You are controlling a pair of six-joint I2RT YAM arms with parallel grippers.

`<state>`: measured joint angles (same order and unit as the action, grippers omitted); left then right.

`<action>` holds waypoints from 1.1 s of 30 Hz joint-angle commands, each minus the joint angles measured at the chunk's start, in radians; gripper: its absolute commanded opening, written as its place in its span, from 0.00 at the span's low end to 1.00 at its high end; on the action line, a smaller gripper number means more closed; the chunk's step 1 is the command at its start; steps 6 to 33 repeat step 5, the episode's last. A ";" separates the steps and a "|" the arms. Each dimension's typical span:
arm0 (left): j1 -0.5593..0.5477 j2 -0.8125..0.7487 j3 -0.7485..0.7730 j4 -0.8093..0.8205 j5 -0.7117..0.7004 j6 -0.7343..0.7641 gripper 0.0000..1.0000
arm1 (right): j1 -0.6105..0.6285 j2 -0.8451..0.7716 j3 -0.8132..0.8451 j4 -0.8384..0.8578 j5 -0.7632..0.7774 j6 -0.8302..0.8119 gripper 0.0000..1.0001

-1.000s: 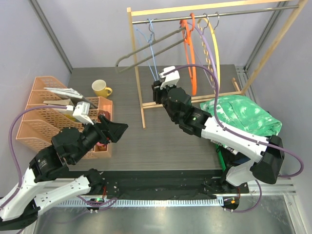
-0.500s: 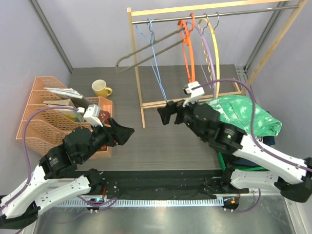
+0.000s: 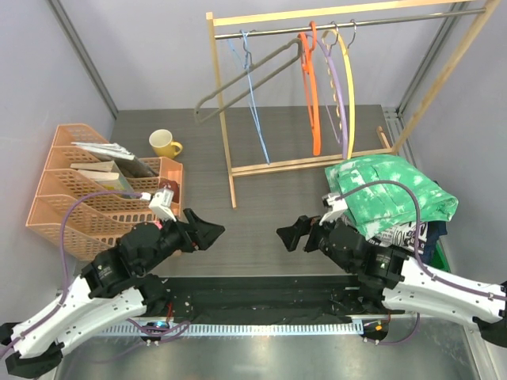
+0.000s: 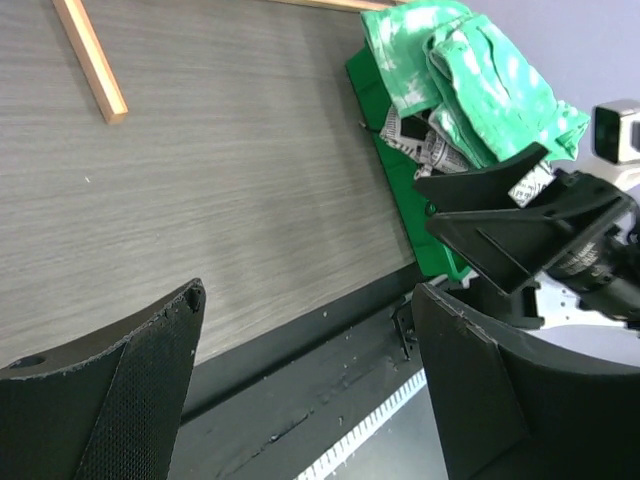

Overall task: Remove the trousers from the hanger
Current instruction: Hang the hanger back to the clothesline with the right arm

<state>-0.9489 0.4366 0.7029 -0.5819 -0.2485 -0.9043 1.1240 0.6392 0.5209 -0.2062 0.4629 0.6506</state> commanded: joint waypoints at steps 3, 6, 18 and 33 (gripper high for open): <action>-0.004 -0.087 -0.117 0.125 0.060 -0.059 0.85 | 0.003 -0.147 -0.228 0.345 0.017 0.115 1.00; -0.004 -0.131 -0.172 0.160 0.084 -0.077 0.85 | 0.003 -0.159 -0.301 0.404 0.010 0.147 1.00; -0.004 -0.131 -0.172 0.160 0.084 -0.077 0.85 | 0.003 -0.159 -0.301 0.404 0.010 0.147 1.00; -0.004 -0.131 -0.172 0.160 0.084 -0.077 0.85 | 0.003 -0.159 -0.301 0.404 0.010 0.147 1.00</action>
